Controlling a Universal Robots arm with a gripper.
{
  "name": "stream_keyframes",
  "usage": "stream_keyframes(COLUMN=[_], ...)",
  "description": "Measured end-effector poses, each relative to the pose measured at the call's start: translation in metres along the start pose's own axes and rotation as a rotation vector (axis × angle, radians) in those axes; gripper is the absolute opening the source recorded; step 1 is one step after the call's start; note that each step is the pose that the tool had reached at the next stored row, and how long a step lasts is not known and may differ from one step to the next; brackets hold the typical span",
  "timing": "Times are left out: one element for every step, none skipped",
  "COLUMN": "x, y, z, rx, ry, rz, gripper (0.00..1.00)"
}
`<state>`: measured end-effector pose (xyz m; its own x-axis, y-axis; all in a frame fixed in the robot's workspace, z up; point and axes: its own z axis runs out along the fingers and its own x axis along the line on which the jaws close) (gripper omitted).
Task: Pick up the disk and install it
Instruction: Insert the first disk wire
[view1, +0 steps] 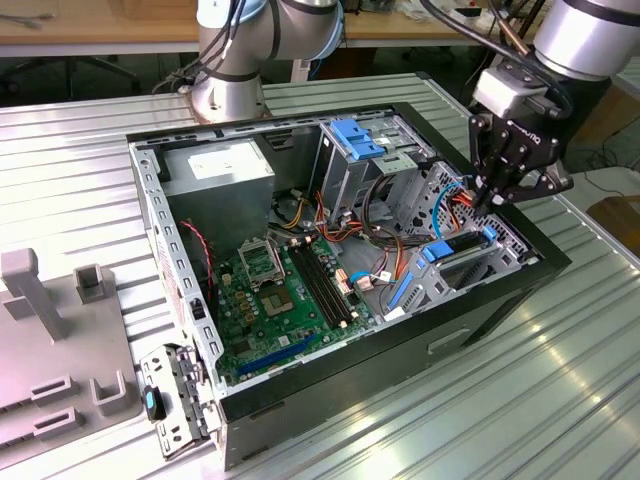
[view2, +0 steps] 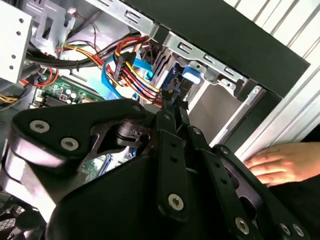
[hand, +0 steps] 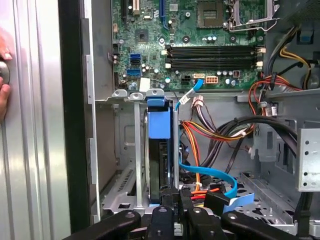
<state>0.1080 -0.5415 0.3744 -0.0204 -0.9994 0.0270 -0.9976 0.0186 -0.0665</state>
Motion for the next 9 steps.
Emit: stream_keyframes(x=[0.0020, 0.0051, 0.0078, 0.0100, 0.0104, 0.0103, 0.0103, 0.0103, 0.0105], y=[0.0002, 0.0003, 0.0003, 0.0010, 0.0012, 0.0015, 0.0017, 0.0021, 0.0024], z=[0.0004, 0.0012, 0.0021, 0.0028, 0.0040, 0.0060, 0.0077, 0.0105, 0.0123], rx=[-0.0001, -0.0003, -0.0004, -0.0007, -0.0009, -0.0009, -0.0009, -0.0009, -0.0009], ry=[-0.0059, -0.0137, -0.0192, -0.0327, -0.0450, -0.0475, -0.0475, -0.0473, -0.0474], rz=[0.000, 0.001, 0.002, 0.002, -0.001, -0.004, -0.004, -0.005, -0.004], gripper=[0.17, 0.17, 0.17, 0.17, 0.17, 0.17, 0.17, 0.17, 0.17])
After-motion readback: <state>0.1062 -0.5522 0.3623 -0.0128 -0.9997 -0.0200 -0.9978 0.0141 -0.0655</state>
